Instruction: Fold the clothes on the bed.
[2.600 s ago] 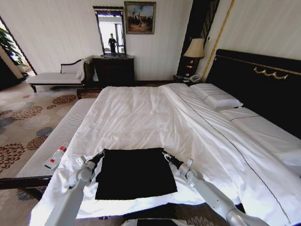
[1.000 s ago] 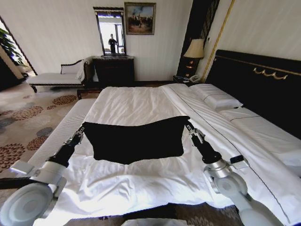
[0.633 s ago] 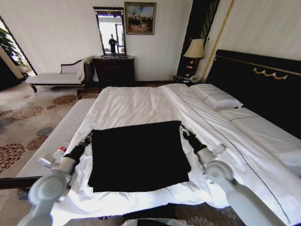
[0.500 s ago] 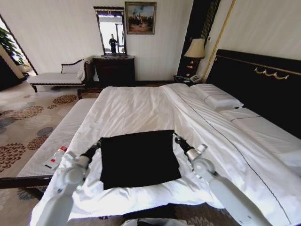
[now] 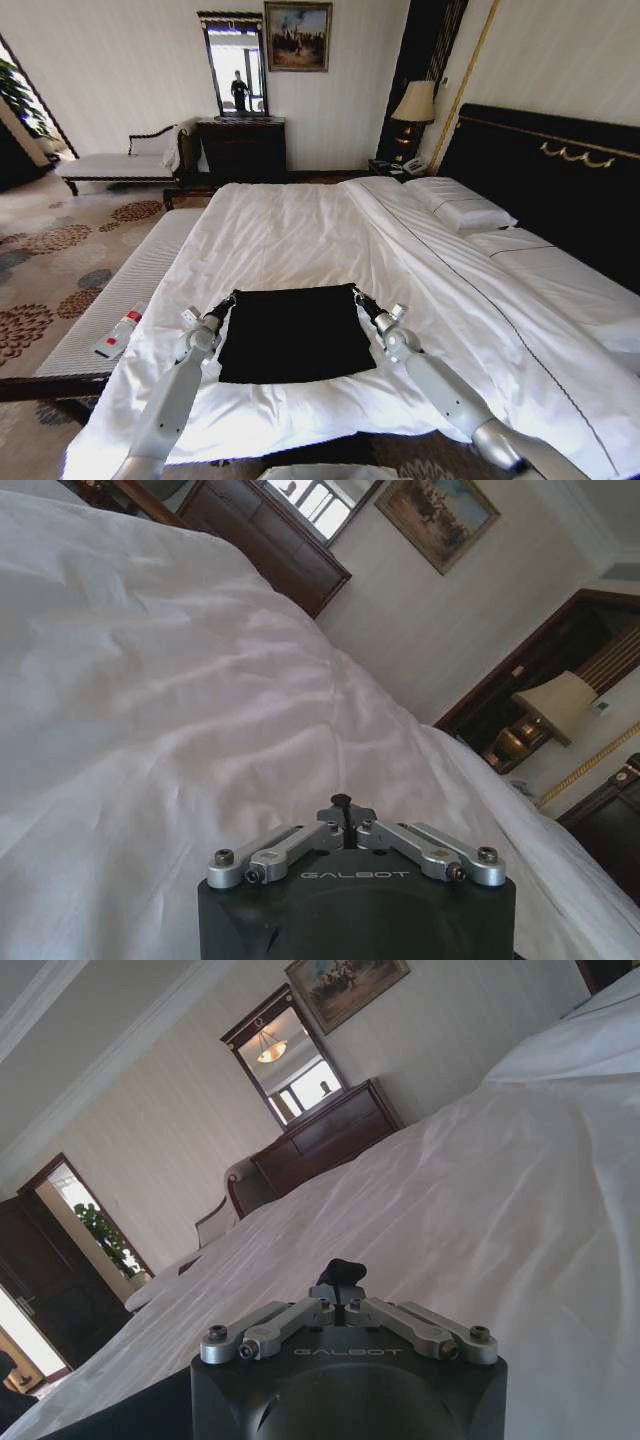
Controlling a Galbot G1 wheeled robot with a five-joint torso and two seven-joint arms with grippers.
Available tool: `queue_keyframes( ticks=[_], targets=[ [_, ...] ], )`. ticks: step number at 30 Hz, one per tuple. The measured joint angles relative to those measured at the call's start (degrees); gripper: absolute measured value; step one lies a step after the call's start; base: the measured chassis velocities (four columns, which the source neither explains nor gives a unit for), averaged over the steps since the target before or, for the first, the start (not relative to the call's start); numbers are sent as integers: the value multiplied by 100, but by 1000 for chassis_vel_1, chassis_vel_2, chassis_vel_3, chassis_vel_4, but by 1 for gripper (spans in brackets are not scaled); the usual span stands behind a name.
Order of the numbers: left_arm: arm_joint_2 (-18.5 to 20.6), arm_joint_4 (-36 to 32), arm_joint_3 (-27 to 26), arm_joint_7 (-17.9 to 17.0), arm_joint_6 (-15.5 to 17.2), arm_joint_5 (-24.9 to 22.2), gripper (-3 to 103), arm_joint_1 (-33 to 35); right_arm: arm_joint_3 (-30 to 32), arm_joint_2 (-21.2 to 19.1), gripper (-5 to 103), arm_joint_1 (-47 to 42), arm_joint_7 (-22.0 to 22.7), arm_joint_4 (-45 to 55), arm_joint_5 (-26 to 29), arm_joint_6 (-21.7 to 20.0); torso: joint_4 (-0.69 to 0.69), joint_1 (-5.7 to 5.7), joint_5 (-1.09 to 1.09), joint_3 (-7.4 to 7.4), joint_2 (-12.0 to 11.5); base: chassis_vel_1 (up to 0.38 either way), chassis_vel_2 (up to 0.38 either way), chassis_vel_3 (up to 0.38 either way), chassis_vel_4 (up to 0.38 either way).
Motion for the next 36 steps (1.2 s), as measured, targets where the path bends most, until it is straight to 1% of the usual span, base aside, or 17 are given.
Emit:
queue_keyframes(
  ticks=[2,7,8,10,11,14,16,18,19,23,25,29,33,36],
  targets=[
    [26,-104,-33,60,-9,-59,1,94,0,-54,0,-97,-46,100,9,16,1,0,1,0,0,0,0,0,0],
    [225,-642,-249,486,-73,-333,1,676,89,-334,0,-632,-269,522,1,181,-1,-3,0,-2,2,0,0,0,0],
    [225,-642,-249,486,-73,-333,1,676,89,-334,0,-632,-269,522,1,181,-1,-3,0,-2,2,0,0,0,0],
    [303,-786,-356,642,-73,-320,1,957,203,-410,0,-888,-302,687,42,292,-1,-2,0,-1,2,0,0,0,0],
    [303,-786,-356,642,-73,-320,1,957,203,-410,0,-888,-302,687,42,292,-1,-2,0,-1,2,0,0,0,0],
    [305,-952,-471,671,-74,-208,1,1378,354,-473,0,-1306,-305,951,46,466,-1,-2,0,-1,2,0,0,0,0],
    [284,-1005,-498,669,-88,-157,1,1505,392,-481,0,-1420,-304,1021,3,503,0,-3,1,-2,2,0,0,0,0],
    [220,-1147,-542,662,-122,-30,1,1802,474,-493,0,-1653,-302,1172,-71,570,-1,-3,0,-2,2,0,0,0,0],
    [220,-1147,-542,662,-122,-30,1,1802,474,-493,0,-1653,-302,1172,-71,570,-1,-3,0,-2,2,0,0,0,0],
    [153,-1382,-622,662,-174,293,1,2292,614,-546,0,-2130,-265,1438,-222,648,-1,-2,1,-1,2,0,0,0,0],
    [148,-1414,-644,660,-178,318,1,2363,630,-572,0,-2233,-252,1504,-249,657,-1,-2,0,-1,2,0,0,0,0],
    [121,-1618,-766,666,-222,480,1,2742,699,-699,0,-2739,-229,1785,-457,736,-2,-2,0,-1,2,0,0,0,0],
    [52,-1700,-832,726,-296,642,1,2923,720,-710,0,-3004,-243,1803,-673,822,-1,-2,1,-1,2,0,0,0,0],
    [1,-1742,-867,747,-327,675,1,2994,725,-693,0,-3080,-254,1763,-759,868,-1,-2,0,-1,2,0,0,0,0]
  ],
)
